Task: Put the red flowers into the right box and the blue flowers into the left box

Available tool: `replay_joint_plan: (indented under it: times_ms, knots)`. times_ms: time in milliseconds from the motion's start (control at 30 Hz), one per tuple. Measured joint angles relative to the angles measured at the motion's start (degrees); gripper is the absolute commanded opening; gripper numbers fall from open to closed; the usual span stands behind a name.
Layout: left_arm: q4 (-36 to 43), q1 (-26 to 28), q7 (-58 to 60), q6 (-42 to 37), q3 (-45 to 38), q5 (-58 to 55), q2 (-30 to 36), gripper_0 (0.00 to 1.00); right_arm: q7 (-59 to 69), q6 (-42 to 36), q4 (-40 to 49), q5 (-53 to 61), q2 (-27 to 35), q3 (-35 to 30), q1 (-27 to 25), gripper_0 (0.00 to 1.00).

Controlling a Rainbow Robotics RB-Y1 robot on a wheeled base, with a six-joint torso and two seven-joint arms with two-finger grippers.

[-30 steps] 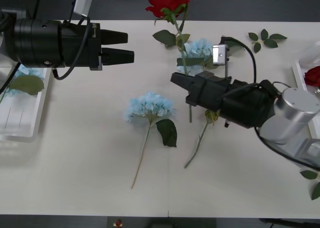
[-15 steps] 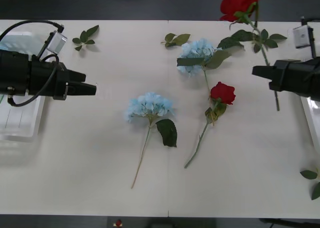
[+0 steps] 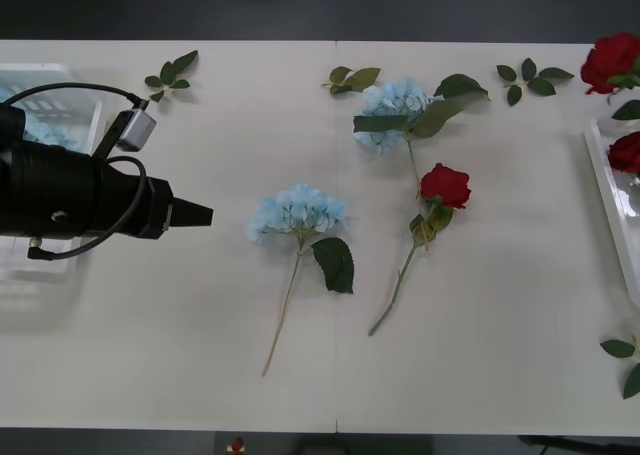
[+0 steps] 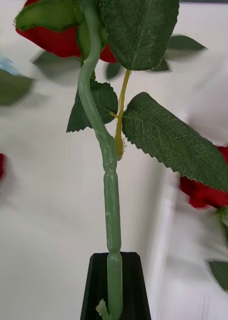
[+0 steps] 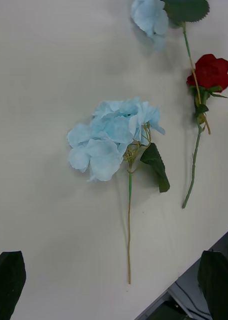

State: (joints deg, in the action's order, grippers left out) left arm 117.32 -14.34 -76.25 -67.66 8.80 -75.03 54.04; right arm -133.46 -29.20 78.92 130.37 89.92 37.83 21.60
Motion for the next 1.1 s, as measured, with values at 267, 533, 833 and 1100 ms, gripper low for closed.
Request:
replay_joint_plan:
  times_ms: [267,533,833,1100]
  knots:
    - [4.5,0.1,10.8,-0.2,8.5,11.5,0.0,1.0,-0.1,-0.5,-10.2,-8.0,0.0,0.0,0.0,0.0]
    - [6.7,-2.2,23.4,-0.2,19.4,23.0,0.0,1.0,-2.7,0.0,-18.4,-12.2,-1.8,0.0,0.0,0.0]
    - [7.1,-11.1,40.8,-0.3,35.5,38.6,0.0,1.0,-3.3,6.8,-25.8,-20.0,-11.2,-0.1,0.0,0.0]
    - [4.5,-16.0,43.2,-6.4,40.1,41.2,-4.2,1.0,-3.3,9.7,-28.8,-26.9,-15.3,-0.1,0.3,0.0]
